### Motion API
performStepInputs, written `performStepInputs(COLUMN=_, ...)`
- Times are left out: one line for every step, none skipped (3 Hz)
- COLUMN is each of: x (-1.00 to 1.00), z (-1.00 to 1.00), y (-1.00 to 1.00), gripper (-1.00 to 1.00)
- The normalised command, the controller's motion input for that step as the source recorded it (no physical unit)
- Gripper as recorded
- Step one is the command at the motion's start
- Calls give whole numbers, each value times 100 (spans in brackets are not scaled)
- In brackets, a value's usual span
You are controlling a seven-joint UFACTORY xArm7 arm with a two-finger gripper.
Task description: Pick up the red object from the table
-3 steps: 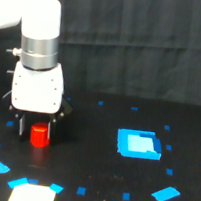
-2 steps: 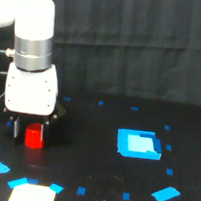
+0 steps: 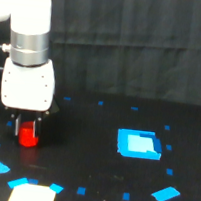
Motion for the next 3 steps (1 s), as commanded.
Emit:
performStepInputs(x=-42, z=100, y=-17, gripper=-100)
performStepInputs(x=3, z=78, y=36, gripper=-100)
performStepInputs(x=38, z=100, y=26, gripper=-98)
